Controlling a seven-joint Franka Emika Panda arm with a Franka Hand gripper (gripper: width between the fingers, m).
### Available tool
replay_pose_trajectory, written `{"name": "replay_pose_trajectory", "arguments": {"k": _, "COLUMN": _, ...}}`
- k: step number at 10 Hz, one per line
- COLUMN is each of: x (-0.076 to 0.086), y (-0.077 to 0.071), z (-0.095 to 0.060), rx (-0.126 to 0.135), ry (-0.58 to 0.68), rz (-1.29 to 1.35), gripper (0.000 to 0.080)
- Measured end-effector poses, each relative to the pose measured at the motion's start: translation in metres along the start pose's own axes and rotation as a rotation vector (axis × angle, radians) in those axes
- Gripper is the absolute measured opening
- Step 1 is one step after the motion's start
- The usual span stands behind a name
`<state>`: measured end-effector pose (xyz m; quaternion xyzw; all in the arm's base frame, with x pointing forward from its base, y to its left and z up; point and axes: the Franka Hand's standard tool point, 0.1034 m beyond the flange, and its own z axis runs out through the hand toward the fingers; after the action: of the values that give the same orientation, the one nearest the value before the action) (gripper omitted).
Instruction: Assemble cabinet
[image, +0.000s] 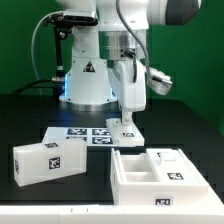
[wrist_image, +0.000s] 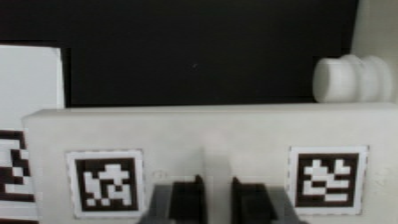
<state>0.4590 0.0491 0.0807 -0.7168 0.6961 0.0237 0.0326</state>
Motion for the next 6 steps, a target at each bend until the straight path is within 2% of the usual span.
{"name": "replay_pose_trajectory", "arguments": {"k": 3, "x": -0.003, "y": -0.011, "z": 0.002, "rx": 0.004, "ry": 0.01, "rz": -0.009, "gripper": 0.0061}}
{"name": "replay_pose_trajectory", "arguments": {"k": 5, "x": -0.003, "y": -0.012, "z": 0.008, "rx": -0.024, "ry": 0.009, "rz": -0.041, "gripper": 0.0061}}
{"name": "replay_pose_trajectory", "arguments": {"k": 6, "x": -0.004, "y": -0.012, "z": 0.009, "rx": -0.025, "ry": 0.009, "rz": -0.045, "gripper": 0.0061}}
